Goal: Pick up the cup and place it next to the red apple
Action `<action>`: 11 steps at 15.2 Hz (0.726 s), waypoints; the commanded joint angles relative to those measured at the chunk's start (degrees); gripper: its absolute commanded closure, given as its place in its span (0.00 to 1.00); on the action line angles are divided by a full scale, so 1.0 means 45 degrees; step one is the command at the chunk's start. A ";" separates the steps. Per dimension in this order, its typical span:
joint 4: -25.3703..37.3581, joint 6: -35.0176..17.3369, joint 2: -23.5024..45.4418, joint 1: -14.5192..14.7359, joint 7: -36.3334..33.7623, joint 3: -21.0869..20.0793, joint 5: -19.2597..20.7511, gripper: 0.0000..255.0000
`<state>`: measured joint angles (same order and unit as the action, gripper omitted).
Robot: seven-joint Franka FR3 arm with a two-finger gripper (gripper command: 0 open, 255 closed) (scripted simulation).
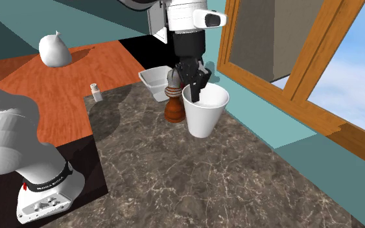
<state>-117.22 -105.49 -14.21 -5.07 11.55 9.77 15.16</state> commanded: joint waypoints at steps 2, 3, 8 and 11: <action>-0.0076 0.0259 -0.0157 0.0305 -0.0735 -0.0500 -0.0088 1.00; -0.0106 0.0340 -0.0196 0.0430 -0.1037 -0.0704 -0.0131 1.00; -0.0046 0.0744 -0.0187 0.1064 -0.2535 -0.1712 -0.0398 1.00; 0.0162 0.0986 -0.0022 0.1446 -0.3423 -0.2308 -0.0573 1.00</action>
<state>-117.28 -101.85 -14.58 0.86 -2.50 0.29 12.86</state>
